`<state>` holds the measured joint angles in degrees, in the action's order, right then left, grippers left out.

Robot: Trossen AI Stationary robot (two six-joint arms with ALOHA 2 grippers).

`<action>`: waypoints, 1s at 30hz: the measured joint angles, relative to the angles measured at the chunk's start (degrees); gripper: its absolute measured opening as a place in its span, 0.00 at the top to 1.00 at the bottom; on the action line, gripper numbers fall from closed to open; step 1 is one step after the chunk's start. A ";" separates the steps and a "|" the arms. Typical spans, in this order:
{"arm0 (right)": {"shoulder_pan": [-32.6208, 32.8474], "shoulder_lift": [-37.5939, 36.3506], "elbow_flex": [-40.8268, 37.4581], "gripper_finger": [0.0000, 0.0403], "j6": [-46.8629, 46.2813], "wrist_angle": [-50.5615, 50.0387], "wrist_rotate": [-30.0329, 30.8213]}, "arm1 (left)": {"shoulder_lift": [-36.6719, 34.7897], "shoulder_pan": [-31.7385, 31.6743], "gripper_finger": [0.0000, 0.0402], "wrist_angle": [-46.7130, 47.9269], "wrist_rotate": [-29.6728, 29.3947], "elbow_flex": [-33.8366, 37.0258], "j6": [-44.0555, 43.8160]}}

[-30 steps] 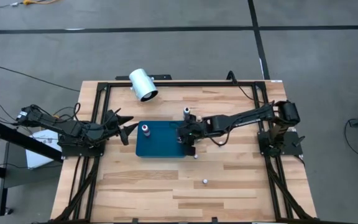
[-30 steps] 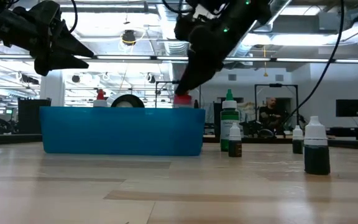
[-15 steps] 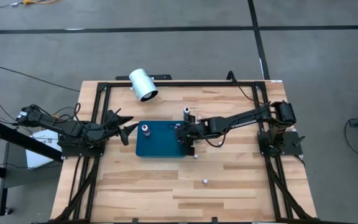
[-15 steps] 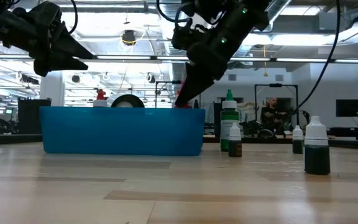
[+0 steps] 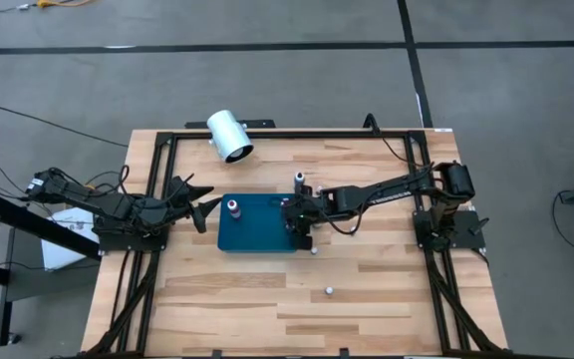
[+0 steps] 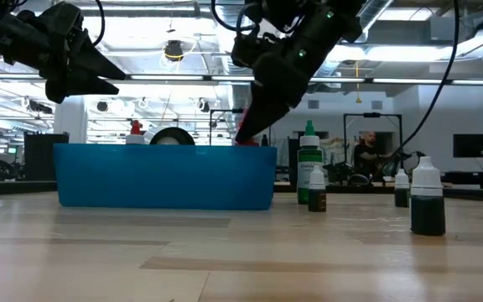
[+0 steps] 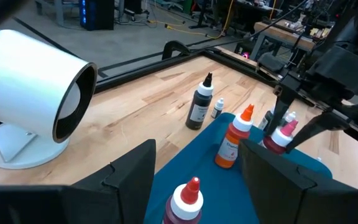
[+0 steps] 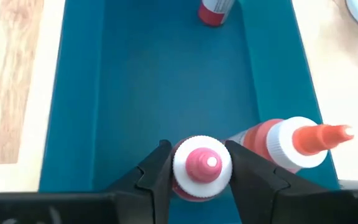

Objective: Pick & Place food coloring
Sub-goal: Put the large pink food coloring bottle into the bin

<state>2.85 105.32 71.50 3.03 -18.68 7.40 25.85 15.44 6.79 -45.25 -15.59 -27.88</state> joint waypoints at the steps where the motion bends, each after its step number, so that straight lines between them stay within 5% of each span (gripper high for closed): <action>1: 0.08 0.00 0.00 0.67 0.04 0.13 0.04 | 0.02 0.00 0.45 0.01 0.00 0.00 0.00; 30: 0.11 -4.13 0.56 0.68 0.02 0.75 0.02 | 0.00 0.00 0.45 -0.08 0.11 0.00 0.00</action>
<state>2.96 101.18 72.06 3.05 -17.93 7.42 25.85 15.44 6.70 -45.15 -15.59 -27.88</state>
